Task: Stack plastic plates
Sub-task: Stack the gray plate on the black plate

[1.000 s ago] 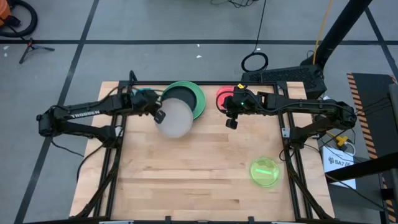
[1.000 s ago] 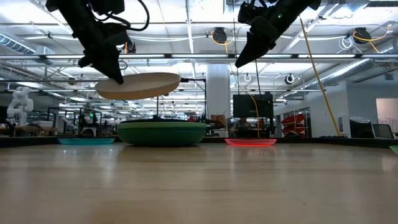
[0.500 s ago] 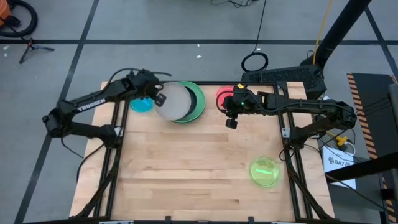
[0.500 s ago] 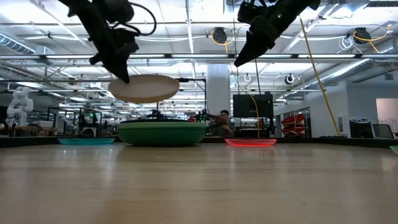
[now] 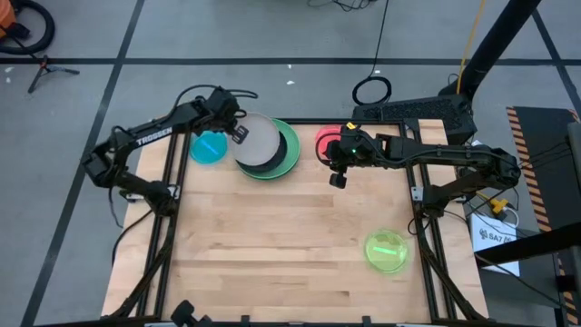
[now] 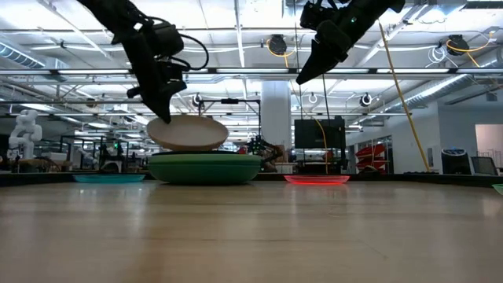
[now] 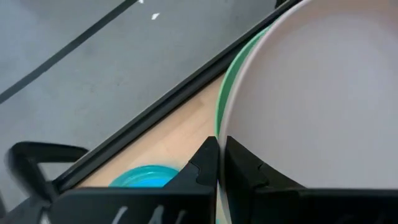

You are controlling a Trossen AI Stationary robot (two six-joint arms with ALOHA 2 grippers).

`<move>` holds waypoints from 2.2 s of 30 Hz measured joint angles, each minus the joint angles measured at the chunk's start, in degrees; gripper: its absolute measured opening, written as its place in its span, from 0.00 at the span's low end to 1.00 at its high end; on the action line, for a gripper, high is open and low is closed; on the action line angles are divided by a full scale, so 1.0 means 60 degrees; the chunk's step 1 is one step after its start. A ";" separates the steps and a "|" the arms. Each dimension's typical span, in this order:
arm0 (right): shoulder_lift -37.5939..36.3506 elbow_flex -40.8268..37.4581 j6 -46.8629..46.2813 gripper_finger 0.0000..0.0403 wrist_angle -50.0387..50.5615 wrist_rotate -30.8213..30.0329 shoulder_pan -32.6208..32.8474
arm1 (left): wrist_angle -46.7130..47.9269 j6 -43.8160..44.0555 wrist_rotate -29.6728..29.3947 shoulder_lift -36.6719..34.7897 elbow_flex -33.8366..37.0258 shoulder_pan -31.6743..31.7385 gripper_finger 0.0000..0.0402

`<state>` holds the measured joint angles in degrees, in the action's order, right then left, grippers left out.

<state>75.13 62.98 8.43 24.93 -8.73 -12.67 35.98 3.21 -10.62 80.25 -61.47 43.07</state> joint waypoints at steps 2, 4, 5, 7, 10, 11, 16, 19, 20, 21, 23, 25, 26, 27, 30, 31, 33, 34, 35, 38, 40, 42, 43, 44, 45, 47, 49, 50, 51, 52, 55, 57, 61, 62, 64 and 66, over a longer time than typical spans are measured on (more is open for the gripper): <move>0.0000 0.0000 0.0000 0.23 0.0000 0.0002 0.0001 | -0.0035 -0.0001 0.0132 0.0112 -0.0004 0.0047 0.03; 0.0000 0.0000 0.0002 0.23 0.0000 0.0002 0.0001 | -0.0027 0.0010 0.0157 0.0207 -0.0004 0.0067 0.03; 0.0000 0.0000 0.0012 0.23 0.0000 0.0000 0.0000 | -0.0029 0.0063 0.0158 0.0228 -0.0004 0.0069 0.03; 0.0000 0.0000 0.0036 0.23 0.0000 0.0000 0.0002 | -0.0128 0.0092 0.0158 0.0262 -0.0004 0.0045 0.03; 0.0000 0.0000 0.0036 0.23 0.0000 0.0000 0.0000 | -0.0287 0.0231 0.0171 0.0345 -0.0004 -0.0011 0.04; 0.0000 0.0000 0.0036 0.23 0.0000 0.0003 0.0000 | -0.0331 0.0236 0.0174 0.0350 -0.0004 -0.0014 0.04; 0.0000 0.0000 0.0036 0.23 0.0000 0.0004 0.0001 | -0.0359 0.0277 0.0231 0.0350 -0.0004 -0.0011 0.06; 0.0000 0.0000 0.0036 0.23 0.0000 0.0003 0.0003 | -0.0366 0.0346 0.0230 0.0350 -0.0004 -0.0011 0.07; 0.0000 0.0000 0.0036 0.23 0.0000 0.0000 0.0000 | -0.0362 0.0346 0.0229 0.0350 -0.0004 -0.0011 0.07; 0.0000 0.0000 0.0036 0.23 0.0000 0.0001 0.0000 | -0.0365 0.0346 0.0228 0.0350 -0.0004 -0.0011 0.07; 0.0000 0.0000 0.0036 0.23 0.0000 0.0001 0.0000 | -0.0354 0.0352 0.0231 0.0350 -0.0004 -0.0019 0.07; 0.0000 0.0000 0.0036 0.23 0.0000 0.0000 0.0000 | -0.0334 0.0378 0.0227 0.0350 -0.0004 -0.0014 0.07; 0.0000 0.0000 0.0036 0.23 0.0000 0.0003 0.0000 | -0.0337 0.0382 0.0227 0.0350 -0.0004 -0.0011 0.07; 0.0000 0.0000 0.0036 0.23 0.0000 0.0000 0.0000 | -0.0334 0.0403 0.0227 0.0350 -0.0004 -0.0011 0.07; 0.0000 0.0000 0.0036 0.23 0.0000 0.0000 0.0000 | -0.0335 0.0422 0.0227 0.0350 -0.0004 -0.0011 0.07; 0.0000 0.0000 0.0036 0.23 0.0000 0.0001 0.0000 | -0.0332 0.0426 0.0227 0.0350 -0.0004 -0.0013 0.07; 0.0000 0.0000 0.0036 0.23 0.0000 0.0000 0.0002 | -0.0333 0.0481 0.0230 0.0350 -0.0004 -0.0015 0.07; 0.0000 0.0000 0.0036 0.23 0.0000 0.0000 0.0000 | -0.0333 0.0488 0.0231 0.0350 -0.0004 -0.0015 0.07; 0.0000 0.0000 0.0036 0.23 0.0000 0.0002 0.0002 | -0.0330 0.0498 0.0227 0.0350 -0.0004 -0.0011 0.07; 0.0000 0.0000 0.0036 0.23 0.0000 0.0001 0.0002 | -0.0330 0.0517 0.0227 0.0350 -0.0004 -0.0011 0.08; 0.0000 0.0000 0.0036 0.23 0.0000 0.0000 0.0004 | -0.0330 0.0525 0.0227 0.0350 -0.0004 -0.0011 0.08; 0.0000 0.0000 0.0036 0.23 0.0000 0.0002 0.0001 | -0.0330 0.0553 0.0232 0.0350 -0.0004 -0.0015 0.08; 0.0000 0.0000 0.0034 0.23 0.0000 0.0001 0.0000 | -0.0330 0.0553 0.0268 0.0350 -0.0004 -0.0011 0.08; 0.0000 0.0000 0.0034 0.23 0.0000 0.0001 0.0001 | -0.0330 0.0553 0.0333 0.0350 -0.0004 -0.0011 0.08; 0.0000 0.0000 0.0036 0.23 0.0000 0.0003 0.0000 | -0.0330 0.0553 0.0406 0.0350 -0.0004 -0.0011 0.08; 0.0000 0.0000 0.0036 0.23 0.0000 0.0003 0.0003 | -0.0330 0.0553 0.0476 0.0350 -0.0004 -0.0015 0.08; 0.0000 0.0000 0.0033 0.23 0.0000 0.0004 0.0000 | -0.0330 0.0550 0.0493 0.0350 -0.0004 -0.0016 0.08; 0.0000 0.0000 0.0033 0.23 0.0000 0.0003 0.0000 | -0.0330 0.0550 0.0500 0.0350 -0.0004 -0.0019 0.08; 0.0000 0.0000 0.0033 0.23 0.0003 0.0003 0.0000 | -0.0330 0.0529 0.0500 0.0350 -0.0004 -0.0019 0.08; 0.0000 0.0000 0.0033 0.23 0.0012 0.0004 0.0001 | -0.0330 0.0517 0.0500 0.0350 -0.0004 -0.0015 0.08; 0.0000 0.0000 0.0033 0.23 0.0033 0.0002 0.0001 | -0.0326 0.0503 0.0515 0.0350 -0.0004 -0.0011 0.08; 0.0000 0.0003 0.0033 0.23 0.0033 0.0003 0.0003 | -0.0325 0.0502 0.0519 0.0350 -0.0004 -0.0015 0.08; 0.0000 0.0000 0.0033 0.23 0.0033 0.0003 0.0000 | -0.0273 0.0508 0.0535 0.0348 -0.0004 -0.0011 0.08; 0.0000 0.0000 0.0033 0.23 0.0033 0.0004 0.0000 | -0.0240 0.0521 0.0591 0.0346 -0.0004 -0.0011 0.09; 0.0000 0.0000 0.0033 0.23 0.0033 0.0002 0.0001 | -0.0217 0.0532 0.0710 0.0346 -0.0004 -0.0011 0.11; 0.0000 0.0000 0.0033 0.23 0.0033 0.0004 0.0000 | -0.0217 0.0600 0.0737 0.0346 -0.0004 -0.0015 0.15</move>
<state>75.13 62.98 8.62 25.12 -8.71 -12.67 34.68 6.80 -6.20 82.32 -61.49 42.98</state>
